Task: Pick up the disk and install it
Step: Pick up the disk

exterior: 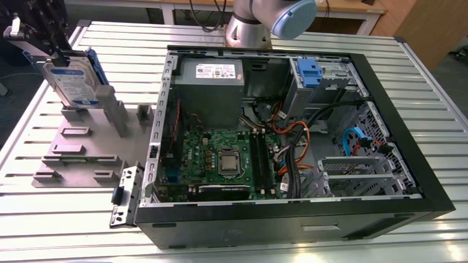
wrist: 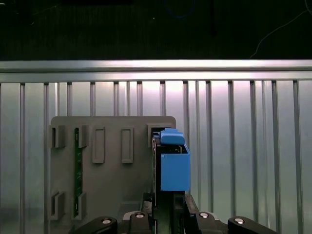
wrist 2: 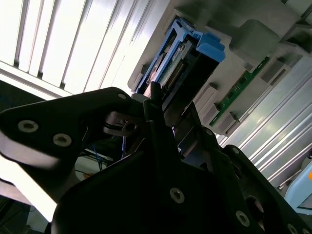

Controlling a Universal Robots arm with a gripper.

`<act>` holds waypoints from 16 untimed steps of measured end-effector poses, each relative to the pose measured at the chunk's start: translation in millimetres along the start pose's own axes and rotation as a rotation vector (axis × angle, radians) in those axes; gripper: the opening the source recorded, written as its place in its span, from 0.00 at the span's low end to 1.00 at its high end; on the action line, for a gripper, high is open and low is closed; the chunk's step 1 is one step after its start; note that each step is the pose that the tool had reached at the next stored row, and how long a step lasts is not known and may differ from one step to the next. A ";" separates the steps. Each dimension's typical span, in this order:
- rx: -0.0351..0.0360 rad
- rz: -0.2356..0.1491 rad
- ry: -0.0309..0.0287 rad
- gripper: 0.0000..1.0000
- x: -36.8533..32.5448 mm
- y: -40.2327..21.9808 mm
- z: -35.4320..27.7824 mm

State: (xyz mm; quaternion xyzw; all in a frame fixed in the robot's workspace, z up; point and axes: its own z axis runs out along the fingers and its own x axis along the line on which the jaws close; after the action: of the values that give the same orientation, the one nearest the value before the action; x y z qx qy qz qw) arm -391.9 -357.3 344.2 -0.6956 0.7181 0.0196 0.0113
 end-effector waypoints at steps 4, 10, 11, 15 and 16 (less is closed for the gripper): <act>-0.0002 0.000 0.0001 0.35 0.0 0.0 -0.4; -0.0002 0.000 0.0001 0.35 -0.1 0.0 -2.2; -0.0002 0.000 0.0001 0.35 -0.1 0.0 -2.5; -0.0005 0.000 0.0004 0.35 -0.1 0.1 -3.2; -0.0005 0.000 0.0003 0.35 -0.2 0.1 -3.7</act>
State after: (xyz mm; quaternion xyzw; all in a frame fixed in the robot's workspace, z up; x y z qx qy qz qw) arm -392.0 -357.3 347.9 -0.6955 0.7181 0.0197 0.0110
